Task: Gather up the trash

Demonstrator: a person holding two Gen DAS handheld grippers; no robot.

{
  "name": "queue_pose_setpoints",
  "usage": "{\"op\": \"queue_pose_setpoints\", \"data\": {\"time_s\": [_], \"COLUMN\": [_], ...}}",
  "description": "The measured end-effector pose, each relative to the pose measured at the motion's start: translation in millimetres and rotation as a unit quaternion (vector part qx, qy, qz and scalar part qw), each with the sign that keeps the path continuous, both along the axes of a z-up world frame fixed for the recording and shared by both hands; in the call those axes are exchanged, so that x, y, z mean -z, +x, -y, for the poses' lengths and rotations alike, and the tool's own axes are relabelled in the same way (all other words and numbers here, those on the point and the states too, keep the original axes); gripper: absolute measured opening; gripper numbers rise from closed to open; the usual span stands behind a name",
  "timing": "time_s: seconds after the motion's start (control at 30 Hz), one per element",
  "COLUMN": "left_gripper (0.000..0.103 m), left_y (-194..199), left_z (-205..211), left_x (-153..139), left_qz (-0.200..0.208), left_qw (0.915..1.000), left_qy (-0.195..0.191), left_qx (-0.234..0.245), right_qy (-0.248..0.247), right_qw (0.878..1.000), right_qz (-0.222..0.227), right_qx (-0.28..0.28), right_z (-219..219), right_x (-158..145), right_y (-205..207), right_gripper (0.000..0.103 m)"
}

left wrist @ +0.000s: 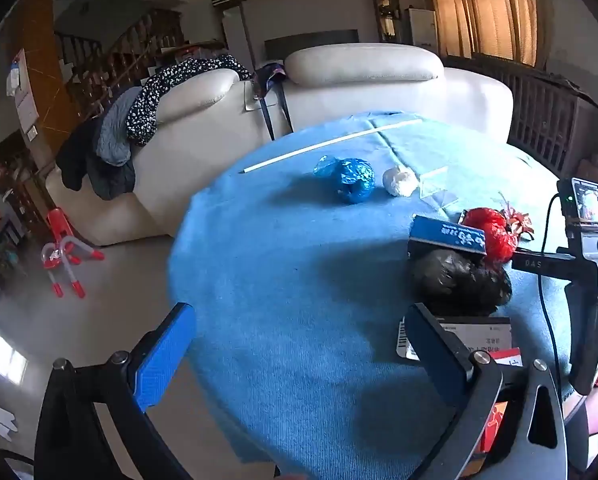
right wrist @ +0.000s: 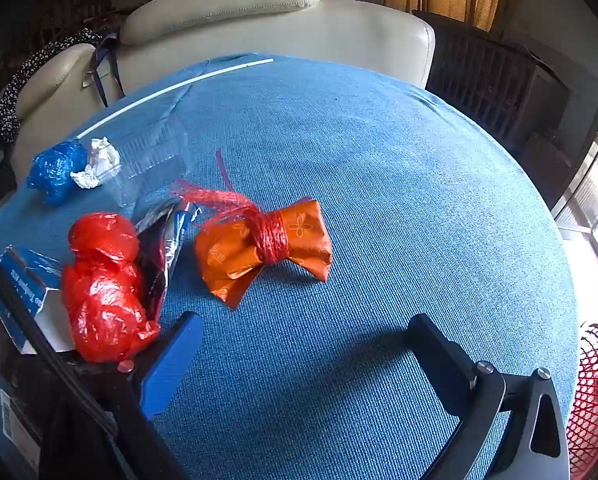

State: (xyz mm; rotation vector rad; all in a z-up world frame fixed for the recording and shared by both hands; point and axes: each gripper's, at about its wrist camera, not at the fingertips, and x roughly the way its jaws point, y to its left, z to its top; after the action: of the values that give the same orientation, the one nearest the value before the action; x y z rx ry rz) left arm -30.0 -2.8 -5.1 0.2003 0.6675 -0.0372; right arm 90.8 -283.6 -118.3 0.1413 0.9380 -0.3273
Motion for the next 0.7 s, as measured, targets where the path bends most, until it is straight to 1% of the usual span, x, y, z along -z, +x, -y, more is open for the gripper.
{"op": "queue_pose_setpoints", "data": {"time_s": [0.03,0.07,0.27,0.33,0.37,0.4,0.43,0.5,0.53,0.57,0.63,0.7], "left_gripper": [0.103,0.103,0.103,0.103,0.103,0.103,0.103,0.103,0.103,0.103,0.103,0.103], "left_y": [10.7,11.5,-20.2,-30.6,-26.9,-25.9,-28.0,-32.3,-33.3,-34.0,-35.3,-42.5], "left_z": [-3.0,-5.8,2.5,6.0,5.3,7.9,8.7,9.4,9.7,9.3,6.4,4.8], "left_x": [-7.8,-11.8,-51.9,-63.1,-63.8,-68.7,-70.8,-72.6,-72.5,-72.3,-72.2,-75.3], "left_qz": [-0.014,-0.021,0.024,0.036,0.035,0.033,0.033,0.034,0.029,0.020,0.006,0.004], "left_qw": [0.9999,0.9996,0.9991,0.9986,0.9986,0.9988,0.9988,0.9990,0.9993,0.9996,0.9997,0.9996], "left_qy": [0.003,-0.002,-0.015,-0.015,-0.016,-0.013,-0.013,-0.011,-0.010,-0.012,-0.021,-0.022], "left_qx": [0.008,0.016,0.033,0.037,0.035,0.034,0.033,0.025,0.020,0.018,0.014,0.016], "right_qy": [0.000,0.000,0.000,0.017,0.021,0.020,0.018,-0.007,-0.023,-0.028,-0.025,-0.021], "right_qw": [1.000,1.000,1.000,0.999,0.999,1.000,1.000,1.000,0.999,0.998,0.997,0.995], "right_qz": [0.000,0.000,-0.002,-0.024,-0.030,-0.022,-0.009,0.024,0.039,0.047,0.070,0.099], "right_qx": [0.000,0.000,-0.002,-0.028,-0.017,-0.004,-0.003,-0.009,-0.009,-0.009,-0.016,-0.025], "right_z": [0.0,0.0,-0.5,7.5,12.1,16.2,19.2,21.0,22.3,19.6,16.6,8.4], "right_x": [0.0,0.0,-0.4,-2.7,-5.6,-11.6,-22.0,-45.4,-58.1,-69.0,-94.7,-129.8], "right_y": [0.0,0.0,0.7,-0.5,-6.5,-18.0,-24.6,-57.5,-77.9,-92.9,-131.9,-181.1], "right_gripper": [0.103,0.103,0.103,0.103,0.103,0.103,0.103,0.103,0.103,0.103,0.103,0.103]}}
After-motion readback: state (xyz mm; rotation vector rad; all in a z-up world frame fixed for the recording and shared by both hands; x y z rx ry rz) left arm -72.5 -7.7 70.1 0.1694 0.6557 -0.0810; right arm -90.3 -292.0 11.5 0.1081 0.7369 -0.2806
